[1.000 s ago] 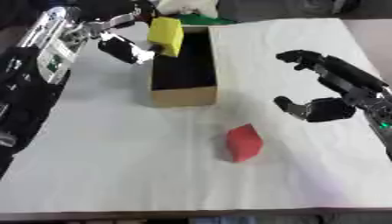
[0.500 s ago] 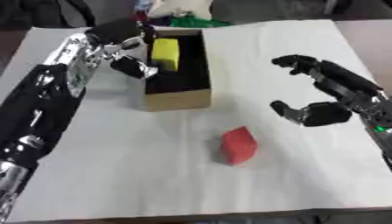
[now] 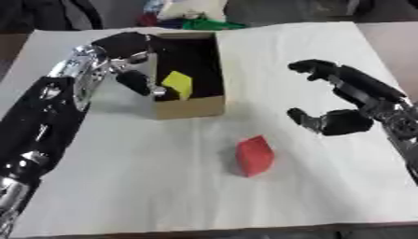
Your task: Pick up objects on the table and place them in the box.
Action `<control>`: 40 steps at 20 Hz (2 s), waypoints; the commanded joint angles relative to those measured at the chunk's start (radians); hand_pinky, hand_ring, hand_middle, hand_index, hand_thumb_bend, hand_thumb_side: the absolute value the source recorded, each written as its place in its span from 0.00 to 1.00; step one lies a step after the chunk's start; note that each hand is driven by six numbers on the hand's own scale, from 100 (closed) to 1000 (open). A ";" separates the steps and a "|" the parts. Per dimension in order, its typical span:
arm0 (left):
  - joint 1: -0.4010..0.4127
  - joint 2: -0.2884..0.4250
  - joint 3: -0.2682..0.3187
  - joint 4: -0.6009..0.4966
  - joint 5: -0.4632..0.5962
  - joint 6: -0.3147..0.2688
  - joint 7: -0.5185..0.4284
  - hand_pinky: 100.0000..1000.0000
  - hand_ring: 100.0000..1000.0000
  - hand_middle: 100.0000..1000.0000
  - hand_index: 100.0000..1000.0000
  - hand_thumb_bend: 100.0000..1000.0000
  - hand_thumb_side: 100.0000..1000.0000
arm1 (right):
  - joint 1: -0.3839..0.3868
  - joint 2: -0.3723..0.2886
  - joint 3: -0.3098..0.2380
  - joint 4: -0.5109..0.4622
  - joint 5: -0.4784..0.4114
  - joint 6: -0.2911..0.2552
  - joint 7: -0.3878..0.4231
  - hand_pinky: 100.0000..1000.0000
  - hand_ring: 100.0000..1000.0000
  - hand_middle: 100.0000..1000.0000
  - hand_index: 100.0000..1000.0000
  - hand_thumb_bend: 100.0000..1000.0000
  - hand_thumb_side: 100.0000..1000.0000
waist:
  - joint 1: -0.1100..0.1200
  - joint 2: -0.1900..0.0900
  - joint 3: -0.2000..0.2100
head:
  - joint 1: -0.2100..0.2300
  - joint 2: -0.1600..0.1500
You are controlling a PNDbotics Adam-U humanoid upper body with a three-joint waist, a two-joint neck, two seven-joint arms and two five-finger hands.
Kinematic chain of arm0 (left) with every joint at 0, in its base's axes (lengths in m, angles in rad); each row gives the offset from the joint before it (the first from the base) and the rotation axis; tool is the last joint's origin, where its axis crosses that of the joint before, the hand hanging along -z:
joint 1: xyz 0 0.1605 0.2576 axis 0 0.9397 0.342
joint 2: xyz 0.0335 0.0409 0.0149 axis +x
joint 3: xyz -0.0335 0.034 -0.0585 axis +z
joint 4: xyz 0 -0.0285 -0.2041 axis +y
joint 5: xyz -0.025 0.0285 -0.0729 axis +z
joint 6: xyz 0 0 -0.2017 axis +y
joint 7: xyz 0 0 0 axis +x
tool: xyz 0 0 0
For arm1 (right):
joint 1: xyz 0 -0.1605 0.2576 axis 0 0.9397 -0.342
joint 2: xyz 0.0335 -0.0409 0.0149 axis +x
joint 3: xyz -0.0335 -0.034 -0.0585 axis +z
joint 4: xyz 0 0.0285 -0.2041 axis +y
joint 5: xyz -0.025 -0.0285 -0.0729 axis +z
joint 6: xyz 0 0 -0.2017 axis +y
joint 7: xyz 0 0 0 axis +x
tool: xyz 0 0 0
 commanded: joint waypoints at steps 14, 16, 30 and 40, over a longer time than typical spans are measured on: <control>0.089 0.183 0.009 -0.361 0.246 0.027 -0.021 0.82 0.75 0.77 0.96 0.52 0.80 | -0.056 -0.035 0.041 0.035 -0.002 -0.021 0.053 0.84 0.93 0.92 1.00 0.26 0.53 | -0.007 -0.023 0.026 | -0.012 -0.002; 0.121 0.210 0.012 -0.437 0.314 0.043 -0.028 0.81 0.74 0.76 0.96 0.50 0.80 | -0.081 -0.045 0.072 0.052 0.000 -0.036 0.090 0.85 0.93 0.92 1.00 0.30 0.52 | -0.009 -0.025 0.032 | -0.012 -0.001; 0.306 0.267 0.041 -0.678 0.517 0.127 -0.090 0.79 0.72 0.74 0.96 0.40 0.85 | -0.135 -0.082 0.186 0.117 0.022 -0.126 0.248 0.86 0.94 0.93 1.00 0.37 0.53 | -0.022 -0.026 0.053 | -0.011 0.010; 0.334 0.254 0.041 -0.675 0.545 0.133 -0.118 0.78 0.72 0.74 0.97 0.37 0.88 | -0.129 -0.069 0.223 0.156 0.000 -0.148 0.283 0.85 0.93 0.93 1.00 0.36 0.53 | -0.028 -0.024 0.059 | -0.012 0.009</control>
